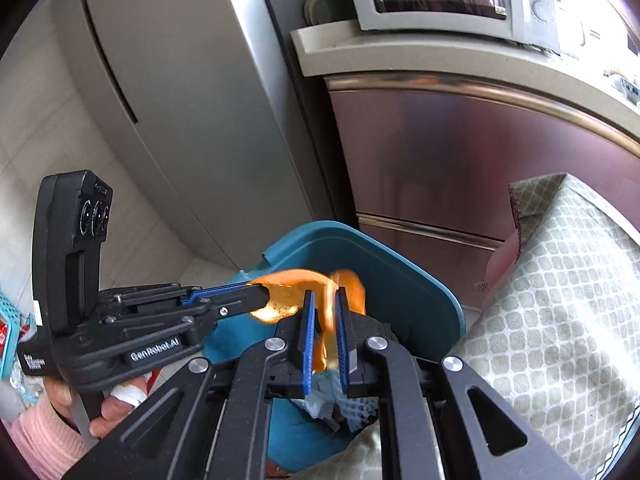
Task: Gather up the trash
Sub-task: 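Open both tools to drop the orange peels into the bin, then move both open tools back to the table toward the tissue and wrapper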
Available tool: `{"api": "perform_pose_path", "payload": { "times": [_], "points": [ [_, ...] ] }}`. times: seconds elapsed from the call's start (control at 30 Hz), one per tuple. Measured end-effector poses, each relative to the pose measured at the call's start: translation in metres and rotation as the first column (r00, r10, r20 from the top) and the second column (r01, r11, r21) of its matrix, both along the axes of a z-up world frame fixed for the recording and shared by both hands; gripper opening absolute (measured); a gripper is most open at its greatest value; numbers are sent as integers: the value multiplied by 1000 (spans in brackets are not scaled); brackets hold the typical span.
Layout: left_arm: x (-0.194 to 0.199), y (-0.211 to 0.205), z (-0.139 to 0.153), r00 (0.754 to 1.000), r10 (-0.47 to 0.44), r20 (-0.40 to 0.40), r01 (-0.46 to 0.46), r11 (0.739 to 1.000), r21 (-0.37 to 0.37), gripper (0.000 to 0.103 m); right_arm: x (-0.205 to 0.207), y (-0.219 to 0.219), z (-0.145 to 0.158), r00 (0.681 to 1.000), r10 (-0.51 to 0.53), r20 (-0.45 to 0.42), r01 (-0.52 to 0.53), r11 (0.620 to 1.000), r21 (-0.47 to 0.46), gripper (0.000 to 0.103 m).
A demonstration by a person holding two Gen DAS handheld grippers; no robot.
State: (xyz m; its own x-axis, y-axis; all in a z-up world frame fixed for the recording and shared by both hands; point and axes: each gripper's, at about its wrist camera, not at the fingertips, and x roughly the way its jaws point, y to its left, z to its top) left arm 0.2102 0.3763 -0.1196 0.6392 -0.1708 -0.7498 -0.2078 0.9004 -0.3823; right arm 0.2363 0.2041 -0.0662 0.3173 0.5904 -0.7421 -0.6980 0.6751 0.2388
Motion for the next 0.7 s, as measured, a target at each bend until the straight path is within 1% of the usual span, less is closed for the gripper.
{"api": "perform_pose_path", "payload": {
  "times": [0.17,0.33,0.43,0.53,0.7],
  "points": [
    [14,-10,-11,1000,-16,-18,16,1000,-3,13,5,-5,-5,1000,-19,-8,19,1000,3,11],
    [13,-21,-7,999,-40,6,41,999,-12,13,-2,-23,-5,1000,-27,-6,27,999,38,14],
    [7,-29,2,998,-60,34,60,998,-9,14,-11,-39,0,1000,-29,3,29,997,72,15],
    [0,-41,17,993,-91,79,91,996,1,17,-21,-57,9,999,-33,21,31,994,109,17],
    [-13,-75,46,970,-179,164,176,984,30,21,-44,-104,28,996,-65,64,54,985,163,22]
  ]
}}
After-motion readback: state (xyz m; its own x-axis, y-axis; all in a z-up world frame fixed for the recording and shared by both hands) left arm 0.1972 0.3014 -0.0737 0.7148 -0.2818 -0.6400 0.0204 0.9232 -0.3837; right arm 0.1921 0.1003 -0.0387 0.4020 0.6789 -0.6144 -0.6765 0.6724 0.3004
